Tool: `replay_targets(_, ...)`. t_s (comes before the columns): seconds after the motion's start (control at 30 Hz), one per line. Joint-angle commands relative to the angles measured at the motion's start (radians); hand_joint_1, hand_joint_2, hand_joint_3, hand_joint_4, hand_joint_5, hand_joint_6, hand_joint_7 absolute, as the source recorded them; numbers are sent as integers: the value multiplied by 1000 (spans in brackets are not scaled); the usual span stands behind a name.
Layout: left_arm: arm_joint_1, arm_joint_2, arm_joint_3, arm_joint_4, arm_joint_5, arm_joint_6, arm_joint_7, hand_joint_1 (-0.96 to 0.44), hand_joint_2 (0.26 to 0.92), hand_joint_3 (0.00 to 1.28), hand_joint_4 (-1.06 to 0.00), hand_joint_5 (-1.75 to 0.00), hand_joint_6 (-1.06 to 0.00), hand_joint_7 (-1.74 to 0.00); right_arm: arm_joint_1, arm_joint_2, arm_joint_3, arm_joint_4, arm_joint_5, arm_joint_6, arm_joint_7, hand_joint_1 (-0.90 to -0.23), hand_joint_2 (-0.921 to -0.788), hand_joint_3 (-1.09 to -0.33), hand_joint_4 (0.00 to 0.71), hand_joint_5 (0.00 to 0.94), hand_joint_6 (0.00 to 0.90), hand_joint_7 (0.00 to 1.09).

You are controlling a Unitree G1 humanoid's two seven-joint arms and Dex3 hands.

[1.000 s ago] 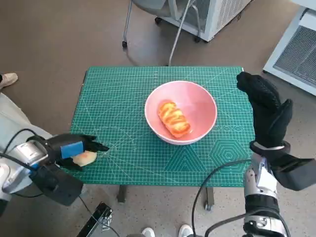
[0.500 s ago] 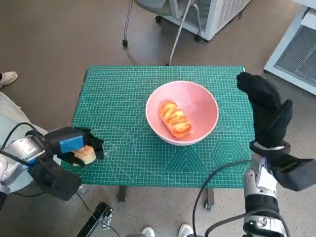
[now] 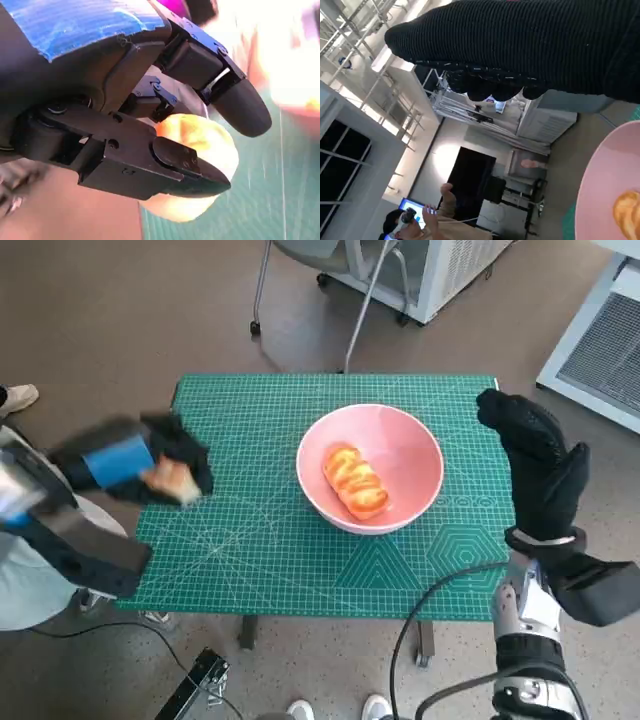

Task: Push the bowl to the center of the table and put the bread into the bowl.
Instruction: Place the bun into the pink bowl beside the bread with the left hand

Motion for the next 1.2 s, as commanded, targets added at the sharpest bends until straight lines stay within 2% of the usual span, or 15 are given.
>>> replay_targets(0.03,-51,-27,17,-53,-41,43,-41,1,920,48,-586,-1247,-774,-1031,16,-5,-6,4,6,7,5,-679,-921,-742,440,5,221,590)
replay_targets(0.3,-199,-115,-16,-92,-45,103,-107,2,920,90,-545,-1230,-720,-1148,16,-3,-8,5,0,8,2,-688,-921,-744,443,5,222,588)
replay_targets(0.5,-327,-213,-86,32,-12,51,-79,2,920,63,-580,-1178,-748,-1130,19,4,-6,5,-5,4,-3,-690,-921,-745,447,7,223,589)
replay_targets(0.83,-481,-396,-233,278,121,-29,78,1,921,94,-559,-1189,-701,-1194,34,5,-11,-10,-2,2,-10,-686,-921,-743,452,8,221,589)
replay_targets(1.2,-572,-614,-398,559,259,-29,258,0,921,143,-482,-1233,-672,-1254,35,3,-26,13,4,-20,-6,-662,-921,-743,462,10,221,575)
